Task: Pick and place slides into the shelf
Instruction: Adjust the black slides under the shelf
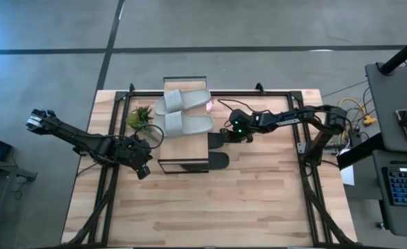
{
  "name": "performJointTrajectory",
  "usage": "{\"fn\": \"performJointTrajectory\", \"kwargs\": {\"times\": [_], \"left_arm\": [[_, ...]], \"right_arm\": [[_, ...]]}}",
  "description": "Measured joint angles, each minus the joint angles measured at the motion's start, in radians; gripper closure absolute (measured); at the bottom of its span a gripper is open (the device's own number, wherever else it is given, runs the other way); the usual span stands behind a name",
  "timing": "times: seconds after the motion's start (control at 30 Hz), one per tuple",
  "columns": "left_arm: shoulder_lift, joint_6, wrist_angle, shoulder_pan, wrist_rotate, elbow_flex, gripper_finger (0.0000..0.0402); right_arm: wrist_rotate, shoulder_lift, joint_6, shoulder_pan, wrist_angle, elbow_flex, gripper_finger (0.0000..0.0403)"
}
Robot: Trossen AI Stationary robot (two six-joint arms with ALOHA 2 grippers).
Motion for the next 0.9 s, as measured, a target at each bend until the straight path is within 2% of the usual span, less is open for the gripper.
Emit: {"fn": "performJointTrajectory", "kwargs": {"times": [0.6,0.8,0.9], "left_arm": [[0.000,-0.005,0.000,0.000,0.000,0.000,0.0402],[0.000,-0.007,0.000,0.000,0.001,0.000,0.0402],[0.000,-0.007,-0.001,0.000,0.001,0.000,0.0402]], "right_arm": [[-0.010,0.167,-0.055,0.030,-0.002,0.201,0.0394],[-0.003,0.160,-0.051,0.030,-0.013,0.196,0.0394],[-0.003,0.137,-0.056,0.030,-0.083,0.185,0.0394]]}}
